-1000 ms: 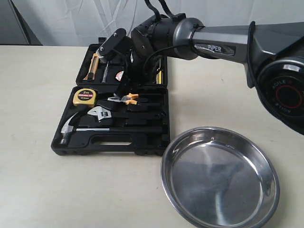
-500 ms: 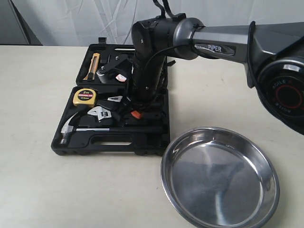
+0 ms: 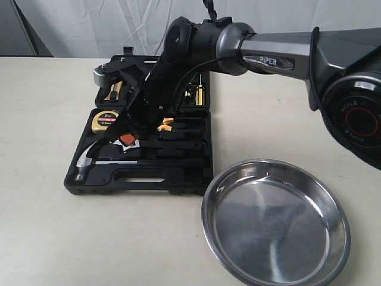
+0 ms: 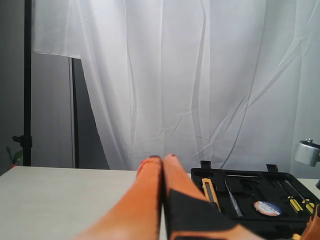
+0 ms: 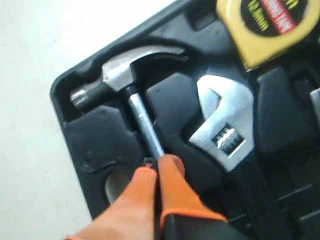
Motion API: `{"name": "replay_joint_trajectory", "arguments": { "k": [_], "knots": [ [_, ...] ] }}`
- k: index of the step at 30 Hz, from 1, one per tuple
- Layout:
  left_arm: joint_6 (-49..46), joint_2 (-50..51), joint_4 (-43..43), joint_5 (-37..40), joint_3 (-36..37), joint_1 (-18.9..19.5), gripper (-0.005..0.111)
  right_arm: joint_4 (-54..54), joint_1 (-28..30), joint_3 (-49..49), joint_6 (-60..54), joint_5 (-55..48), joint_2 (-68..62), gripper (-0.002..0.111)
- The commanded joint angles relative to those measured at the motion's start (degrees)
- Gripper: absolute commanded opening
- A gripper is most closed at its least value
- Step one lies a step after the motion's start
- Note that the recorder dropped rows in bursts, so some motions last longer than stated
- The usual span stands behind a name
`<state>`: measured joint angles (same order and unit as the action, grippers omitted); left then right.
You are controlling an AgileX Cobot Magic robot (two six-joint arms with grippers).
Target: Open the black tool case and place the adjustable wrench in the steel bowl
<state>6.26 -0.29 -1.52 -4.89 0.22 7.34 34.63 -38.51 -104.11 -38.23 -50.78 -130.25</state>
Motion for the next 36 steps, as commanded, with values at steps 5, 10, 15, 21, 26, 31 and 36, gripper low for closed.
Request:
{"name": "replay_joint_trajectory", "arguments": {
  "k": [5, 10, 15, 21, 26, 31, 36],
  "knots": [
    [0.1, 0.3, -0.1, -0.3, -0.2, -0.1, 0.000, 0.2, 0.1, -0.2, -0.6, 10.0, 0.4, -0.001],
    [0.1, 0.3, -0.1, -0.3, -0.2, -0.1, 0.000, -1.1, 0.1, -0.2, -0.2, 10.0, 0.4, -0.001],
    [0.1, 0.3, -0.1, -0.3, -0.2, -0.1, 0.000, -3.1, 0.1, -0.2, 1.0, 9.9, 0.4, -0.001],
    [0.1, 0.3, -0.1, -0.3, -0.2, -0.1, 0.000, -20.0, 0.1, -0.2, 15.6, 10.2, 0.4, -0.001],
    [0.1, 0.3, -0.1, -0.3, -0.2, -0.1, 0.000, -29.2, 0.1, -0.2, 22.0, -0.7, 0.4, -0.001],
    [0.1, 0.3, -0.1, -0.3, -0.2, -0.1, 0.000, -25.4, 0.1, -0.2, 19.1, -8.5, 0.4, -0.001],
    [0.1, 0.3, -0.1, -0.3, -0.2, -0.1, 0.000, -10.5, 0.1, -0.2, 7.5, -11.7, 0.4, -0.001]
  ]
}}
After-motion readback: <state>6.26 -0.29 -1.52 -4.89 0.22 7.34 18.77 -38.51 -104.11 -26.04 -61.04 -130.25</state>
